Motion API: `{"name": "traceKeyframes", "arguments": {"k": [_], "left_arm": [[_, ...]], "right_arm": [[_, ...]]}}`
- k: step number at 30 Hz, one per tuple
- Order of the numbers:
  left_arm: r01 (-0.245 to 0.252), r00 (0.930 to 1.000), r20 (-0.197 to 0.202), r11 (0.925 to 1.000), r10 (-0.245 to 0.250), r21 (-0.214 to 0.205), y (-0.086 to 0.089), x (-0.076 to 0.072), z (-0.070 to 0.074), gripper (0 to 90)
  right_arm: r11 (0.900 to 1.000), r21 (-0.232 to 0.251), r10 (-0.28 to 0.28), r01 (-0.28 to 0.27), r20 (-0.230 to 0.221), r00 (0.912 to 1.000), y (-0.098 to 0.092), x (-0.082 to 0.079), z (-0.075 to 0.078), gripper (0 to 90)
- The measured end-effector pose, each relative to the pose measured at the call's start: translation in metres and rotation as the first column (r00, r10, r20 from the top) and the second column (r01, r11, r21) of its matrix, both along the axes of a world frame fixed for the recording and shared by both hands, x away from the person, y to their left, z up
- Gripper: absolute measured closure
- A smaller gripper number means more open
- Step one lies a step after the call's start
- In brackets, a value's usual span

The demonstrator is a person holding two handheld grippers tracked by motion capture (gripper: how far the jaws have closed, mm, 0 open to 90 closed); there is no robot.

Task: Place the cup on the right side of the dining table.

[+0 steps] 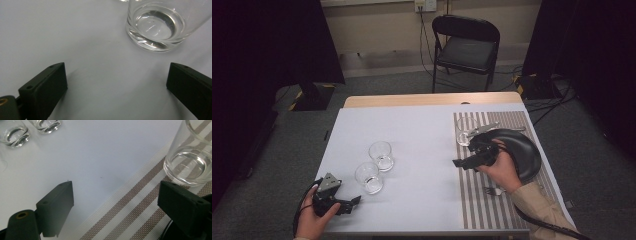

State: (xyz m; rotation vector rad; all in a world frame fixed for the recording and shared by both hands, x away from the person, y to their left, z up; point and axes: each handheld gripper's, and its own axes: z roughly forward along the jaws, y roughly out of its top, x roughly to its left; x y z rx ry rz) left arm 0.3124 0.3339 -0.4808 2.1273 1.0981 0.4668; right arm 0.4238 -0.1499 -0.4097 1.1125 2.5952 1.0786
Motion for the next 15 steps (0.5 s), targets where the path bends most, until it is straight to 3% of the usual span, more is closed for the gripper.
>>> {"name": "traceKeyframes", "arguments": {"k": [15], "left_arm": [[-0.001, 1.0, -0.001, 1.0, 0.001, 0.001, -0.0001, -0.0001, 0.0001, 2.4]], "right_arm": [[0.9997, 0.007, 0.021, -0.021, -0.002, 0.9998, 0.003, -0.0049, -0.0026, 12.6]]}}
